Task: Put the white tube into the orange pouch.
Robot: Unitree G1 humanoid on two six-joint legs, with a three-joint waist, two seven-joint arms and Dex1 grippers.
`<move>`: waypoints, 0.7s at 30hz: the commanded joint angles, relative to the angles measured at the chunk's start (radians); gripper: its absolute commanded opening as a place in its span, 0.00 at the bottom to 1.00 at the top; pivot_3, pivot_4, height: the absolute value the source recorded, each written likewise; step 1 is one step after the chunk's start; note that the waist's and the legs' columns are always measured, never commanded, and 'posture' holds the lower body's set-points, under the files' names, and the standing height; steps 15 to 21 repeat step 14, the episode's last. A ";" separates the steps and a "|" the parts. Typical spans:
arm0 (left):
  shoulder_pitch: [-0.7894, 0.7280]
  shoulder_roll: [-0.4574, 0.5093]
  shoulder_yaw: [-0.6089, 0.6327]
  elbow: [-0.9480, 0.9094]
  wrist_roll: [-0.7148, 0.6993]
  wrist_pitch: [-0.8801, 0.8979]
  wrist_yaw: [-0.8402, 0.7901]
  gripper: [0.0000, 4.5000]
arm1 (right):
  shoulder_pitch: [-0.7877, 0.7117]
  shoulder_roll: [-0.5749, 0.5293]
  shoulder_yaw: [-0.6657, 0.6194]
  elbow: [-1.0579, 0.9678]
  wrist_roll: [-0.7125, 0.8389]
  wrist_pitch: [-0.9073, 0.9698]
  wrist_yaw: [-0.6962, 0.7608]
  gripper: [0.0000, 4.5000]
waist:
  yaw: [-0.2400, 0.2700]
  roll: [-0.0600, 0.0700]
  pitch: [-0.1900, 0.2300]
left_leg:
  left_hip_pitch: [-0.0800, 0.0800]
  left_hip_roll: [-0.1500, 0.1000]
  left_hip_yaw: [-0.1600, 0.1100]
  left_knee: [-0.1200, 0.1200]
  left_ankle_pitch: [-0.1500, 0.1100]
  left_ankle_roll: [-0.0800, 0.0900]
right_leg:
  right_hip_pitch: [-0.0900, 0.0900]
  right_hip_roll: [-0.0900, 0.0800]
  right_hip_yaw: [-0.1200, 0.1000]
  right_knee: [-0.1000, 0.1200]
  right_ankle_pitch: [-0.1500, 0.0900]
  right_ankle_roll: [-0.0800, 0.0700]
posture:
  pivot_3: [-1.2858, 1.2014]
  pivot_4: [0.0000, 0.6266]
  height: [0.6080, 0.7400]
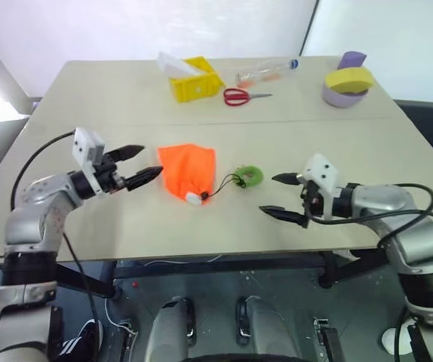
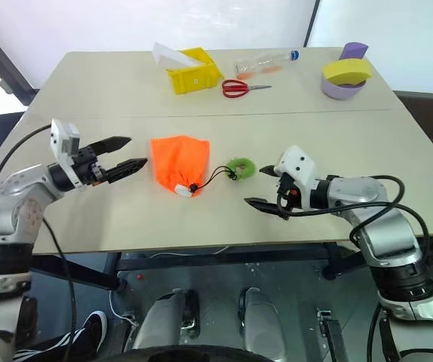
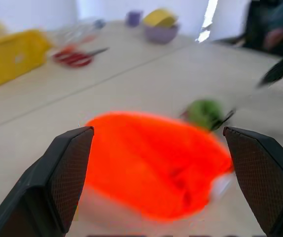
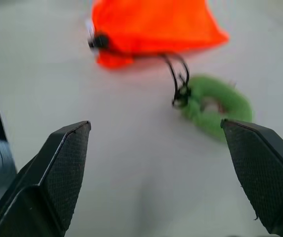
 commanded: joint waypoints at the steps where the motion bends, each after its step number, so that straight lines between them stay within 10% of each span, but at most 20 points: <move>1: 0.080 0.013 0.054 -0.026 0.039 -0.062 0.052 1.00 | 0.074 -0.009 -0.030 -0.035 0.024 -0.016 -0.005 0.98 | 0.002 0.000 0.000 | 0.000 0.000 0.000 0.000 0.000 0.000 | -0.001 -0.001 0.000 -0.001 0.000 0.000 | 0.52 0.24 1.00; 21: 0.171 0.029 0.130 0.056 0.077 -0.160 0.103 1.00 | 0.182 -0.036 -0.081 -0.020 0.057 -0.062 0.022 0.98 | 0.004 0.000 0.000 | -0.001 -0.001 0.004 -0.014 0.001 0.002 | -0.001 -0.005 -0.006 -0.015 0.003 -0.003 | 0.52 0.24 1.00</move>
